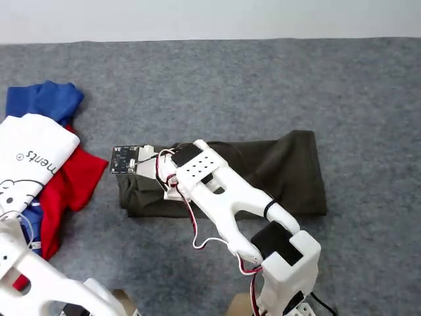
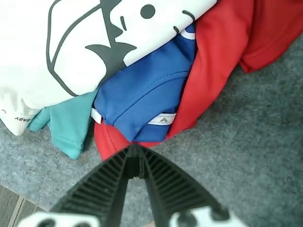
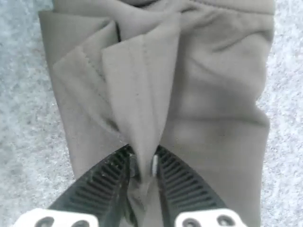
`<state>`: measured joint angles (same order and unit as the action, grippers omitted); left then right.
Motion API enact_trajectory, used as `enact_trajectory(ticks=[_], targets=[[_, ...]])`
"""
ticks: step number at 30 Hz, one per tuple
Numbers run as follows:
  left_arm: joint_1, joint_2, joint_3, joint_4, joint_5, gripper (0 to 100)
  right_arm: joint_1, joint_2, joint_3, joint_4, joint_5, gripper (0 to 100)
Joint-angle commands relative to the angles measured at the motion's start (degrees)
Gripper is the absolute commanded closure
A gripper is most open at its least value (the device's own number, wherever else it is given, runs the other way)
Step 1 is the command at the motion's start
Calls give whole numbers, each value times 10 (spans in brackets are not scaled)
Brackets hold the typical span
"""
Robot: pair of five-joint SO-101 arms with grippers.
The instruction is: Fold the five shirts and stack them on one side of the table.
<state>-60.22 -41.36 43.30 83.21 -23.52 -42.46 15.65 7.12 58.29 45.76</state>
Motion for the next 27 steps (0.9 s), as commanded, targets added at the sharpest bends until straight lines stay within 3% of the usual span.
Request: enact_trajectory(ticks=[1, 5, 11, 15, 21, 27], targets=[[1, -11, -3, -11, -1, 996, 14, -3, -35, -4, -8, 834], [2, -11, -3, -11, -1, 996, 31, -2, -53, -6, -63, 770], [4, -11, -3, -11, -1, 996, 60, 13, -76, -18, -75, 768], [4, -10, -2, -11, -1, 996, 30, -7, -101, 52, -75, 774], [4, -10, -2, -11, -1, 996, -40, -30, -107, 140, -76, 984], [4, -10, -2, -11, 0, 996, -73, 6, -108, 131, -76, 989]])
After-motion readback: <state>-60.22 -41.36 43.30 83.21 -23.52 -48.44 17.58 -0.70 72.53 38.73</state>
